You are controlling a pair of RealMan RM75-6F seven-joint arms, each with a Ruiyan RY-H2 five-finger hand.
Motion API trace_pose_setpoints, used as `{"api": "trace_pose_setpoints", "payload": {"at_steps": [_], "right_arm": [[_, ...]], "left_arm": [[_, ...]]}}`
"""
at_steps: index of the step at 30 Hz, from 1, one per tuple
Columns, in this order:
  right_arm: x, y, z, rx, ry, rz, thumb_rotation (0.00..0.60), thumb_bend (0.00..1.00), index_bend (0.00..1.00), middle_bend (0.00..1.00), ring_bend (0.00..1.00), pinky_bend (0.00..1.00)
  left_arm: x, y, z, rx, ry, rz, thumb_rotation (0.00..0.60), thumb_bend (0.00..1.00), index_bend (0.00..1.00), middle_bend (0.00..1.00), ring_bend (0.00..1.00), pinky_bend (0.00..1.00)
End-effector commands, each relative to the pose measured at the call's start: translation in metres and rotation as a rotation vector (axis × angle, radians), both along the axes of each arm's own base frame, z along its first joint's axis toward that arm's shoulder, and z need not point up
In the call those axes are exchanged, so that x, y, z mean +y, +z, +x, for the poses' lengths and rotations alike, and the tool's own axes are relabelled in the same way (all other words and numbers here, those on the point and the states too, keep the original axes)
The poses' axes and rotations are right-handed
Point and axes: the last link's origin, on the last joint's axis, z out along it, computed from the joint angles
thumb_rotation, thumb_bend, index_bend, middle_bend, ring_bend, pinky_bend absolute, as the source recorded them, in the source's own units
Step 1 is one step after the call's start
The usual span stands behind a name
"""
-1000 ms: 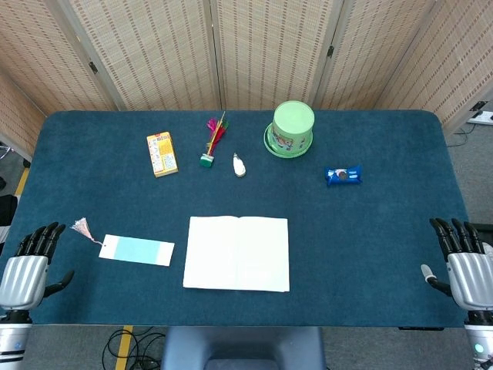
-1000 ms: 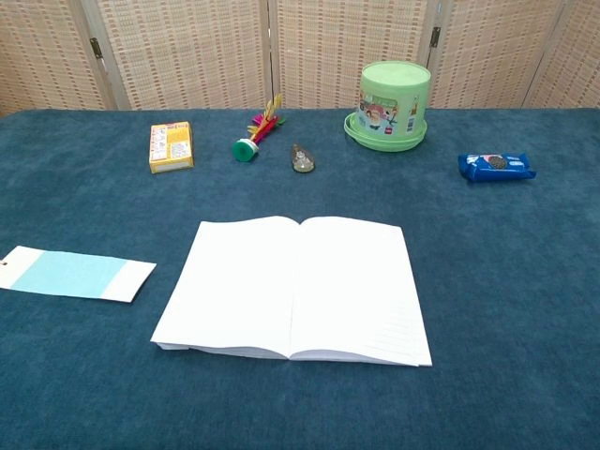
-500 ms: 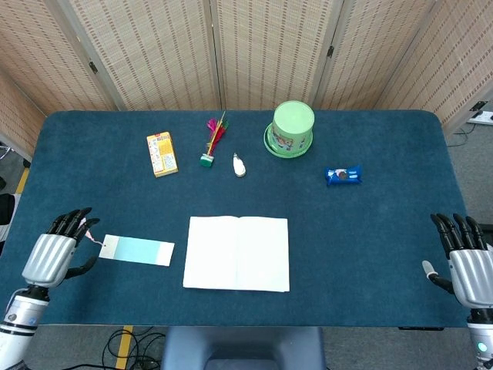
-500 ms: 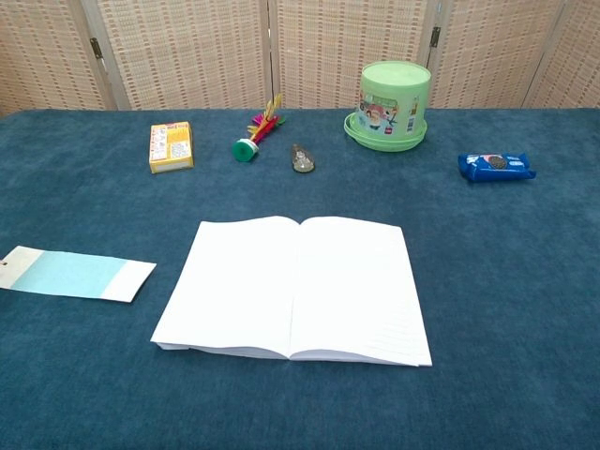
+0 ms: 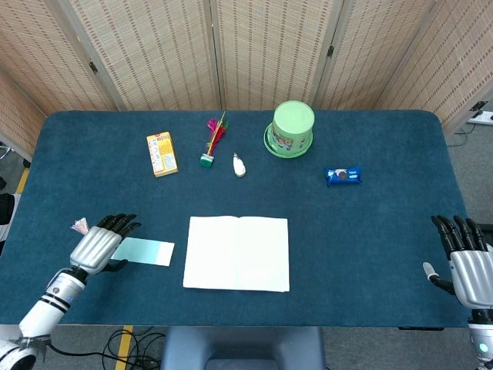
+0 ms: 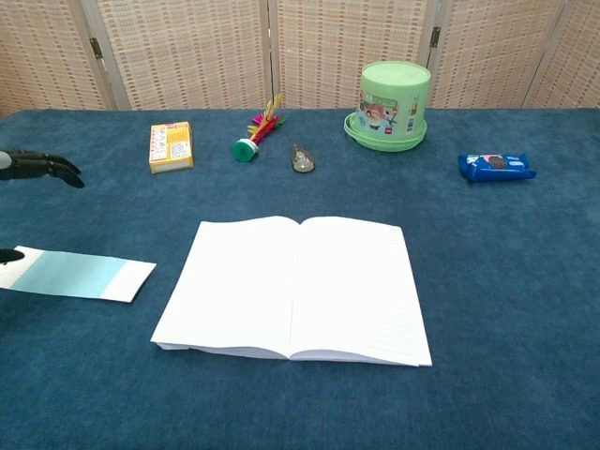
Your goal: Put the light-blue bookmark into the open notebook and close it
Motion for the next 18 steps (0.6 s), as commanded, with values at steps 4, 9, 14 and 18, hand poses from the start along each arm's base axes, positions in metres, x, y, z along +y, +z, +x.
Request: {"api": "trace_pose_setpoints", "payload": {"at_steps": [4,9,14,18], "right_arm": [[0.0,0.0,-0.002,-0.003,-0.004,0.0,0.6,0.21,0.0,0.1,0.02,0.06],[0.003,0.001,-0.006,-0.011,-0.014,-0.008,0.6,0.21,0.0,0.1,0.02,0.06],[0.005,0.002,-0.008,-0.012,-0.018,-0.012,0.6,0.21,0.0,0.1,0.02,0.06],[0.004,0.002,-0.008,-0.015,-0.016,-0.011,0.6,0.21,0.0,0.1,0.02,0.06]], "left_arm": [[0.005,-0.016,0.002,0.033,0.006,-0.038,0.6,0.26,0.15,0.1,0.11,0.17],[0.009,-0.037,-0.001,0.084,0.028,-0.085,0.6,0.26,0.16,0.09,0.11,0.17],[0.009,-0.045,-0.008,0.115,0.062,-0.099,0.6,0.26,0.17,0.09,0.11,0.17],[0.013,-0.05,-0.009,0.119,0.084,-0.097,0.6,0.26,0.18,0.09,0.11,0.17]]}}
